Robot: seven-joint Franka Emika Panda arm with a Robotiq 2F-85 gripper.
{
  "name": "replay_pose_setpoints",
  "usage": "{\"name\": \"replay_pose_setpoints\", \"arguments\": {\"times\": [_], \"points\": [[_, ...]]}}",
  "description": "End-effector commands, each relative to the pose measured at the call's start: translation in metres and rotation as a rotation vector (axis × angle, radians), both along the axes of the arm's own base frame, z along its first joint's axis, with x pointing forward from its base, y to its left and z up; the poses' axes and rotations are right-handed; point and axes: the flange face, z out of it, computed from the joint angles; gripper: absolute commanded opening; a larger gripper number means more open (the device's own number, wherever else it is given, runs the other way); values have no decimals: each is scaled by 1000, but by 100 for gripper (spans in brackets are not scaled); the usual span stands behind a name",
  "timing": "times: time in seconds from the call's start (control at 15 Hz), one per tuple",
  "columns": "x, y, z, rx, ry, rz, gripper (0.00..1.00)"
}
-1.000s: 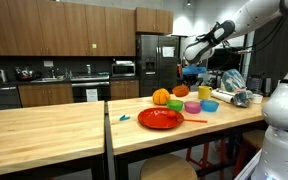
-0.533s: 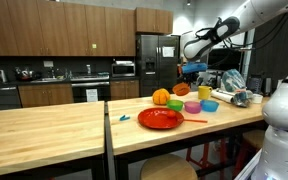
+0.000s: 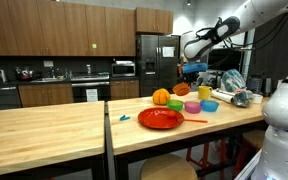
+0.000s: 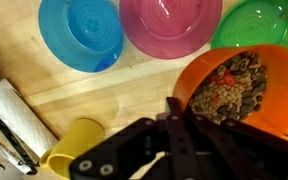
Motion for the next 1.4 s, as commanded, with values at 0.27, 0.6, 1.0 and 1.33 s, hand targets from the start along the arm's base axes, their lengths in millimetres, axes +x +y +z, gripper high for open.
{"name": "replay_pose_setpoints", "arguments": {"times": [0.27,0.6,1.0,1.33], "points": [[0,0,1,0,1,0,4],[0,0,1,0,1,0,4],[0,5,0,-7,0,-6,1],[1,30,-5,-43,3,-36,1]]}}
